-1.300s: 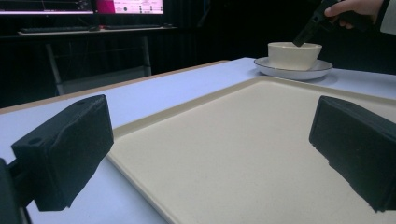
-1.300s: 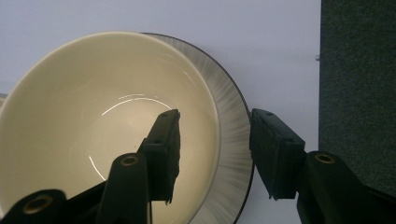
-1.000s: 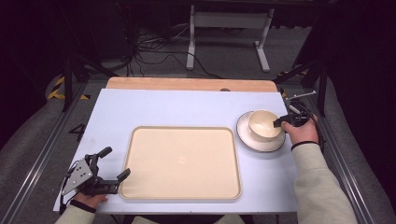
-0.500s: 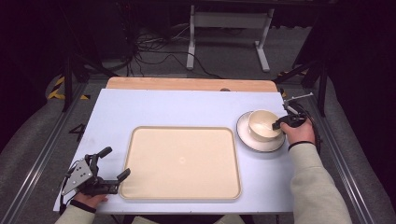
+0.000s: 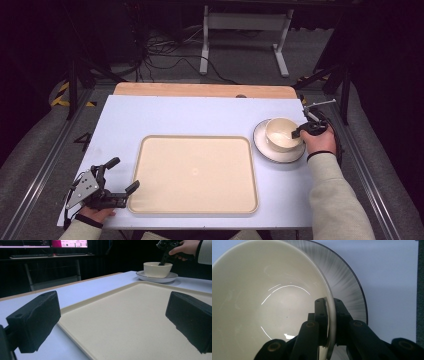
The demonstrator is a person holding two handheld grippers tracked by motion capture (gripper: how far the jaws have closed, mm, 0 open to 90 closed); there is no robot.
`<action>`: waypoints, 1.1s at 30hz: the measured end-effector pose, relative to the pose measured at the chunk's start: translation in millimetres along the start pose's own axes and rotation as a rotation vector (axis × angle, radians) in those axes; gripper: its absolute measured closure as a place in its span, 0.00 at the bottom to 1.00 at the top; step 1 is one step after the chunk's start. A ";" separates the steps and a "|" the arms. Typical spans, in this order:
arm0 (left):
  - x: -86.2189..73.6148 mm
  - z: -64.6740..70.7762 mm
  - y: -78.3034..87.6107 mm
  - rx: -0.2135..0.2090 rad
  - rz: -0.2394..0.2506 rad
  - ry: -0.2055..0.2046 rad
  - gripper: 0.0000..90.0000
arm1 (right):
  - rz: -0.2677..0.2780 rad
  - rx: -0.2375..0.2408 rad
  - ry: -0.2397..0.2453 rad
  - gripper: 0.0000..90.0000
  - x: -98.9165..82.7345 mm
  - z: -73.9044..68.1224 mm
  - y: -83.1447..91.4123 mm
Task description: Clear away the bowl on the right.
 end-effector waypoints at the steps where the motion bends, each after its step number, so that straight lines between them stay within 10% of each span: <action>1: 0.0 0.0 0.0 0.000 0.000 0.000 0.00 | 0.002 0.003 -0.003 0.93 0.4 -0.9 0.7; 33: 0.0 0.0 0.0 0.000 0.000 0.000 0.00 | 0.014 -0.045 0.082 0.91 9.3 -24.1 43.3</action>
Point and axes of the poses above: each handheld gripper's, and its own axes: y roughly backward along the jaws, x roughly out of its top, z roughly to its right, the point moved 8 cm from there along -y, roughly forward along the jaws, and after that the axes turned 9 degrees about x, right-handed, at the moved point
